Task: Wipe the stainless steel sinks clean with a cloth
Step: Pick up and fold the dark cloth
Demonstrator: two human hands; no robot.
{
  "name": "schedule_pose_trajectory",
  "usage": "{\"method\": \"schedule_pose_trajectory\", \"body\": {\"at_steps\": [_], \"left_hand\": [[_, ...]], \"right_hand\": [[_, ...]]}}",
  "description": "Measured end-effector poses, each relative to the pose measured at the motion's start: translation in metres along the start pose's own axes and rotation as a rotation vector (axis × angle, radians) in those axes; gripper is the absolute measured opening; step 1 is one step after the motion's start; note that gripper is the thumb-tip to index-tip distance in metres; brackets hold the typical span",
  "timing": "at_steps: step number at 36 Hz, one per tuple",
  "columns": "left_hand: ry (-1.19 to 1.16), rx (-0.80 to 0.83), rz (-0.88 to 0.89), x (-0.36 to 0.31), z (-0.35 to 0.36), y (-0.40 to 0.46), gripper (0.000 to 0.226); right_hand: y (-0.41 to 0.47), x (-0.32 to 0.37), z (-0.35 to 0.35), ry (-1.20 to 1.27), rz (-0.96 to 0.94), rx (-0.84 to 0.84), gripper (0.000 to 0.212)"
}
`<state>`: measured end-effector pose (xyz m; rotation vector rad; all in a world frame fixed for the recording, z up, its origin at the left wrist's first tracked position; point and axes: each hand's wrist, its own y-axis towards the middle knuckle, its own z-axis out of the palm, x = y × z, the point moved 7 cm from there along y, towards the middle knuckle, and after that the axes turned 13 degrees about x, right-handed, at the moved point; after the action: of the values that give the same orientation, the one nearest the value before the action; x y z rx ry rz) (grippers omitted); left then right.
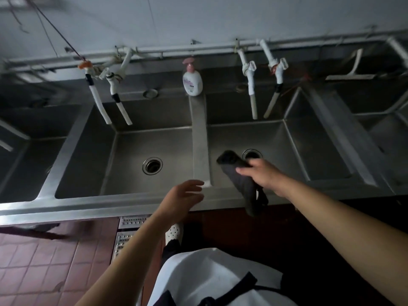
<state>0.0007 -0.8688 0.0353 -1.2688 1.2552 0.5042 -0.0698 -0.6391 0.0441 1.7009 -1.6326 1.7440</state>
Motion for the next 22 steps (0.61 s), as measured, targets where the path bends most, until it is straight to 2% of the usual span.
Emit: {"method": "schedule_pose_trajectory", "body": {"at_steps": [3, 7, 9, 11, 13, 18, 22], "left_hand": [[0.024, 0.001, 0.149, -0.042, 0.017, -0.007, 0.03], [0.063, 0.09, 0.238, -0.084, 0.045, -0.005, 0.064], [0.076, 0.063, 0.276, -0.098, 0.052, -0.004, 0.069], [0.039, -0.041, 0.312, -0.106, 0.049, -0.005, 0.063], [-0.052, -0.073, 0.33, -0.106, 0.046, -0.006, 0.058], [-0.296, 0.152, 0.332, -0.099, 0.055, -0.013, 0.057], [-0.355, 0.128, 0.308, -0.096, 0.052, -0.014, 0.048]], "right_hand": [[-0.032, 0.017, -0.014, 0.337, -0.084, -0.06, 0.012], [-0.061, 0.046, -0.006, 0.591, -0.238, -0.035, 0.023], [-0.071, 0.058, 0.001, 0.65, -0.293, -0.005, 0.03], [-0.079, 0.066, 0.005, 0.667, -0.329, 0.018, 0.036], [-0.084, 0.067, 0.006, 0.639, -0.35, 0.007, 0.034], [-0.093, 0.063, 0.004, 0.492, -0.359, -0.034, 0.026], [-0.095, 0.061, 0.007, 0.466, -0.357, -0.017, 0.031]]}}
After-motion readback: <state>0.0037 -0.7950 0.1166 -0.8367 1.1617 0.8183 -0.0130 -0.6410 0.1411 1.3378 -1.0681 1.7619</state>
